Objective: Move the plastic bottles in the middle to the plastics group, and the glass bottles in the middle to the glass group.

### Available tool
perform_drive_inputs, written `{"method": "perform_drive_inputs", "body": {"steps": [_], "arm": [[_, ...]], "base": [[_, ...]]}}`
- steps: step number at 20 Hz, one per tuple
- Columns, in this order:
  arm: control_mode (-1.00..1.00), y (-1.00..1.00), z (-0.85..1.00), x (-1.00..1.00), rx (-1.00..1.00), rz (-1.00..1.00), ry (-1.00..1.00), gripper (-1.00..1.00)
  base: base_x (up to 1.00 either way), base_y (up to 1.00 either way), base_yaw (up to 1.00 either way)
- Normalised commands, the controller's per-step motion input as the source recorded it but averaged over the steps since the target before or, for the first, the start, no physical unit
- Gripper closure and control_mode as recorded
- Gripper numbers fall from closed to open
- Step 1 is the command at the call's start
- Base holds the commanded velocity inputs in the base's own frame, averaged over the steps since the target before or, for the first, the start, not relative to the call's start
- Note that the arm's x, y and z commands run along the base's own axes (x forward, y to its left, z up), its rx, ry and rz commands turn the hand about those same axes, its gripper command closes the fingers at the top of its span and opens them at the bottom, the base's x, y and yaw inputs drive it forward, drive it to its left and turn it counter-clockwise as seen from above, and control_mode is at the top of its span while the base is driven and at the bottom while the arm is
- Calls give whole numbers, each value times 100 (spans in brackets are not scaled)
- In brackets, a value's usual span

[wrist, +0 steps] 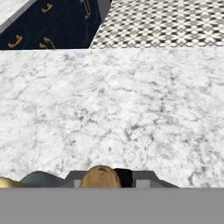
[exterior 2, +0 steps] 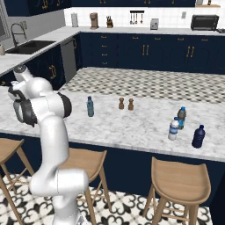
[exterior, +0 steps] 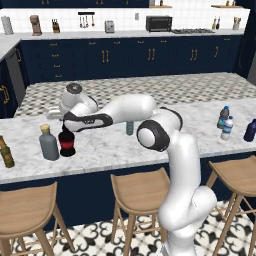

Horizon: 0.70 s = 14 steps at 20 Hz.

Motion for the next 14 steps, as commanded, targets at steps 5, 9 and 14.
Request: {"method": "perform_drive_inputs", "body": {"steps": [5,9,14], "arm": [[-100,-5,10,-11,0,-1,-1,-100],[-100,-23,40,0,0,0,-13,-100],[-100,-66,28,-3,0,-5,-11,-100]], "base": [[0,0,0],[0,0,0],[0,0,0]]}}
